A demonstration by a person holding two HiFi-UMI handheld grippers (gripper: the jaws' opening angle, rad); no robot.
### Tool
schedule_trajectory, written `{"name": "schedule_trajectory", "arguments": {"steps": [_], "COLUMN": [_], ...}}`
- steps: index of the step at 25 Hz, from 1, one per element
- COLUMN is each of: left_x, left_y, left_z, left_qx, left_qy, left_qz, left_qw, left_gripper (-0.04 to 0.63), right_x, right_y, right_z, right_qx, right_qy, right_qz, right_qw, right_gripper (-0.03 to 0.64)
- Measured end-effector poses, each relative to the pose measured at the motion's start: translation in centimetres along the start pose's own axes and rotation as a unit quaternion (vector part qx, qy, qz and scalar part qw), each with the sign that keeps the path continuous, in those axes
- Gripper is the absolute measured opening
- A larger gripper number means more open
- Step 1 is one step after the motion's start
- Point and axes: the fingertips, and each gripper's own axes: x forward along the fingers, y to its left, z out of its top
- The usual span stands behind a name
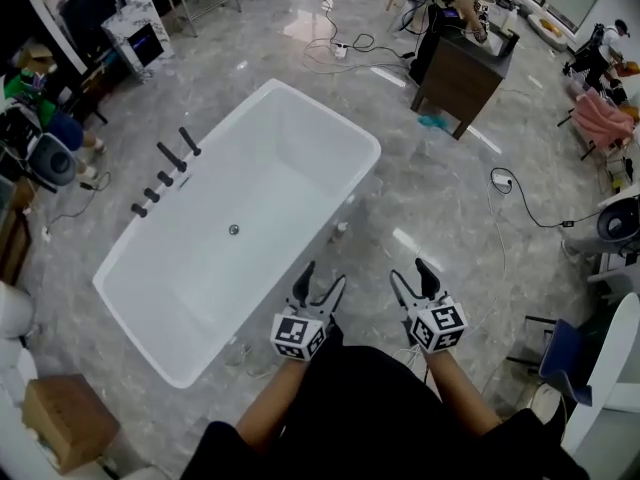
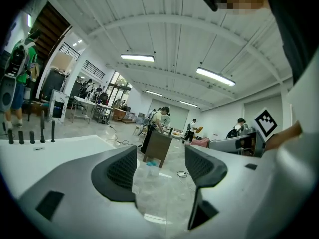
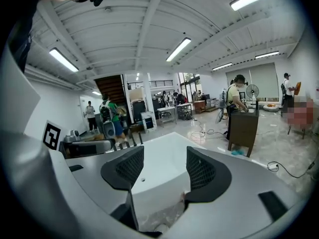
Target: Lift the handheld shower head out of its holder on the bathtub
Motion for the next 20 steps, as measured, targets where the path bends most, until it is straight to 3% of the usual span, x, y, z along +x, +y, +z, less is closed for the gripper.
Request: {"name": "schedule_trajectory", "arguments": {"steps": [15,20], "left_x": [2.0,1.0], "left_y": [13.9,16.3], "left_z": [4.1,5.2], "left_qx": [-0.022,-0.023], "left_qy": [-0.018,-0.031], "left_qz": [0.051,0.084], "left_qw": [0.9983,0.9957], "left_gripper": [0.279,0.279], "right_x": [13.9,16.1], "right_y": [3.8,4.9], "right_z": [4.5,4.7], "right_qx": [-0.039,-0.043], "right_qy": [0.035,0.044], "right_qz": [0.043,0.064], "right_qw": [0.998,0.996], "right_gripper": [0.235,0.235]}}
